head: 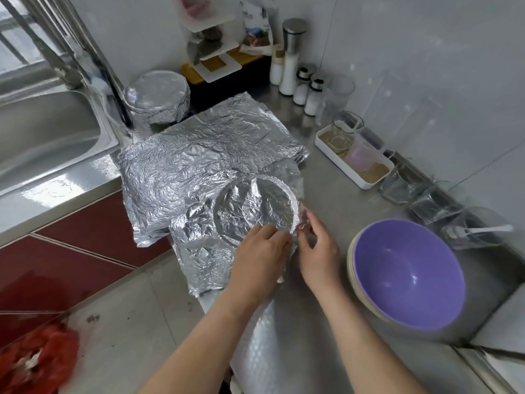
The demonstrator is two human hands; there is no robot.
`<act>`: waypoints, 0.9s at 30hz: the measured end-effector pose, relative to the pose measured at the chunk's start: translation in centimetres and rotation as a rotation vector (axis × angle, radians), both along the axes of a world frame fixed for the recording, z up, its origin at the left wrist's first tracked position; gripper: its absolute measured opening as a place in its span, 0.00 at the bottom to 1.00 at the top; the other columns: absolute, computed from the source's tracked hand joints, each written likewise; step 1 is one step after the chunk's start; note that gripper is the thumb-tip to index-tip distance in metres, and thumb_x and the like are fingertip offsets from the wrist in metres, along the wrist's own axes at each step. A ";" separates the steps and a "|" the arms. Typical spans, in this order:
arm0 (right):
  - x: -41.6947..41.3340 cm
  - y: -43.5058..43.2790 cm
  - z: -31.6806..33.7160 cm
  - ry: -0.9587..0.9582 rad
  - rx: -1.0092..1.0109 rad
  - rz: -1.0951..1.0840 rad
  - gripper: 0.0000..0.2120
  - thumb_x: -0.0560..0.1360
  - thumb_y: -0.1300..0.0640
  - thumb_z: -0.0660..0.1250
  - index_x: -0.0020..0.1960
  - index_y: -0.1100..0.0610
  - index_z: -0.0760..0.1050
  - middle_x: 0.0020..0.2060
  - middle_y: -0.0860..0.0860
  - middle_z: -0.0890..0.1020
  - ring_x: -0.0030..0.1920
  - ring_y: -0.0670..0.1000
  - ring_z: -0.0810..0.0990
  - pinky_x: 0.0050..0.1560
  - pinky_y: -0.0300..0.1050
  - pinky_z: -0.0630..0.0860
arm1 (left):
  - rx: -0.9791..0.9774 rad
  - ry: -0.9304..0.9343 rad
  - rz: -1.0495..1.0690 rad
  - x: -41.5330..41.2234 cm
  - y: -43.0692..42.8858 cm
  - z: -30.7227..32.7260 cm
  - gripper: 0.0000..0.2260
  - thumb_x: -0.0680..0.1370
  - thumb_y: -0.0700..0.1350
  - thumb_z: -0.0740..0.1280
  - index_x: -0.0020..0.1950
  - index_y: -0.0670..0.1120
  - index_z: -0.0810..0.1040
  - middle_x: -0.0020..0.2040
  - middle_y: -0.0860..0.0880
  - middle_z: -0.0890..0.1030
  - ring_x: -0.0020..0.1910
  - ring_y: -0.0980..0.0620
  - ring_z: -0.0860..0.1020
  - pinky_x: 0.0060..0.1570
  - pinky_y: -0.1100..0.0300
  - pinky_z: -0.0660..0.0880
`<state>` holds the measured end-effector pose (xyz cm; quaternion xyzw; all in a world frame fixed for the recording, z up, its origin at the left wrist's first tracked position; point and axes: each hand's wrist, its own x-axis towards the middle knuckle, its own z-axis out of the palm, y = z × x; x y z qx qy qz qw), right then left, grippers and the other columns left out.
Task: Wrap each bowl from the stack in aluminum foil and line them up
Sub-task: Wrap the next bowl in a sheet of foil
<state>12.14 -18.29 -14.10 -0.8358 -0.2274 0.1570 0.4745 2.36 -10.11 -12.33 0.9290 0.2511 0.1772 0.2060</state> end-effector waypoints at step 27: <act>0.8 2.3 1.1 0.771 0.319 -0.178 0.18 0.83 0.51 0.56 0.69 0.56 0.72 0.63 0.51 0.78 0.63 0.49 0.77 0.65 0.46 0.72 | -0.153 -0.026 0.054 3.3 -1.1 0.1 0.13 0.66 0.33 0.72 0.48 0.44 0.80 0.40 0.47 0.78 0.37 0.45 0.77 0.36 0.56 0.71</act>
